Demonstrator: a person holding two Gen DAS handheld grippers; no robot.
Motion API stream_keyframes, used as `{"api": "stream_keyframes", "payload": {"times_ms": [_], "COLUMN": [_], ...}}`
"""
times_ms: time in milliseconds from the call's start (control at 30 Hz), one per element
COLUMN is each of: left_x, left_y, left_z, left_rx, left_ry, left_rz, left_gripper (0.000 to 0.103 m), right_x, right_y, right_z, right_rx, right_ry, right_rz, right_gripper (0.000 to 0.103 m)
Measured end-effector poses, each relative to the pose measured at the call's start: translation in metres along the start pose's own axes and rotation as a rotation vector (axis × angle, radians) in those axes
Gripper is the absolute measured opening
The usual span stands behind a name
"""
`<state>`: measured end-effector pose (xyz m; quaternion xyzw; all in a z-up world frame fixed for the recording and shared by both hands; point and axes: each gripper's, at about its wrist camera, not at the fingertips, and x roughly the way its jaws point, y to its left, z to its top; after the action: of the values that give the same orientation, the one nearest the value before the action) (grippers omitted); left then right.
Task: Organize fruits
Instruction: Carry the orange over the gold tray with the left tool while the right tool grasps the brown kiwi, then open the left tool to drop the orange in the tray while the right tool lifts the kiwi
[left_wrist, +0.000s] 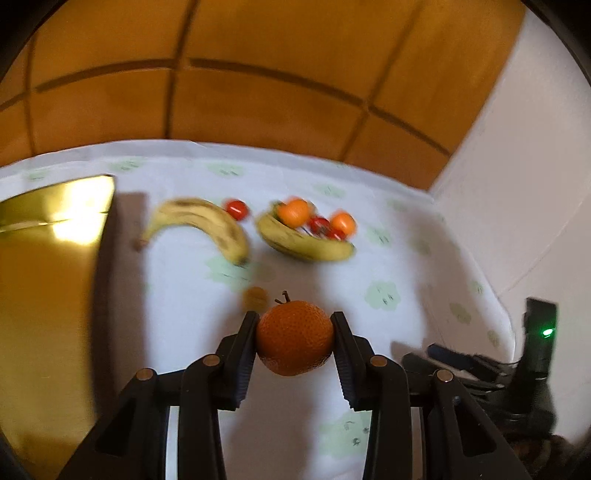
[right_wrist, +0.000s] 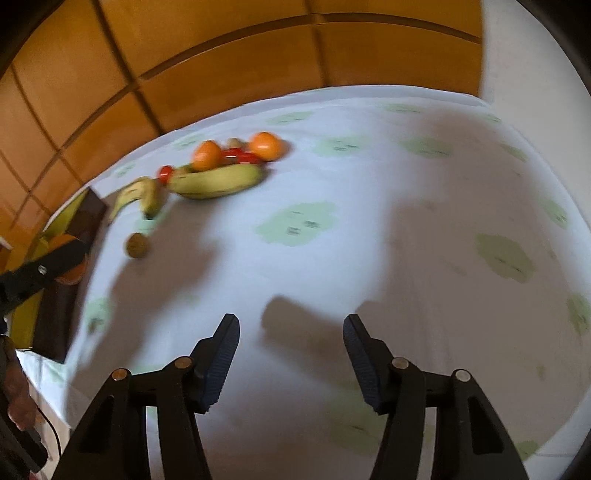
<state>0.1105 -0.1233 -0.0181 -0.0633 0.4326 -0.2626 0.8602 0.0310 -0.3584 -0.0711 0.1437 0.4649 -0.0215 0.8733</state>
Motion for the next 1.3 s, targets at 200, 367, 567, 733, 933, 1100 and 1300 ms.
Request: {"api": "stream_keyframes", "payload": {"times_ms": [200, 367, 567, 733, 933, 1100, 1300], "left_x": [-0.055, -0.074, -0.057, -0.042, -0.032, -0.046, -0.076], "left_y": [0.055, 0.109, 0.154, 0.170, 0.164, 0.153, 0.135], "left_z": [0.018, 0.027, 0.024, 0.016, 0.012, 0.002, -0.014], "left_rx": [-0.099, -0.164, -0.188, -0.216, -0.210, -0.198, -0.180], "left_ry": [-0.076, -0.101, -0.020, 0.024, 0.035, -0.007, -0.075], "left_rz": [0.072, 0.182, 0.281, 0.302, 0.316, 0.357, 0.388], "left_gripper": [0.039, 0.039, 0.040, 0.040, 0.042, 0.054, 0.062], "right_x": [0.015, 0.038, 0.074, 0.092, 0.097, 0.095, 0.089], "right_y": [0.047, 0.093, 0.125, 0.139, 0.138, 0.141, 0.154], "right_z": [0.024, 0.040, 0.051, 0.058, 0.062, 0.058, 0.045], "right_rx": [-0.053, -0.123, -0.179, -0.198, -0.189, -0.216, -0.275], "right_ry": [0.003, 0.017, 0.058, 0.062, 0.050, 0.030, -0.005], "right_rz": [0.167, 0.191, 0.144, 0.122, 0.123, 0.092, 0.040], "right_gripper": [0.045, 0.045, 0.037, 0.031, 0.028, 0.028, 0.027]}}
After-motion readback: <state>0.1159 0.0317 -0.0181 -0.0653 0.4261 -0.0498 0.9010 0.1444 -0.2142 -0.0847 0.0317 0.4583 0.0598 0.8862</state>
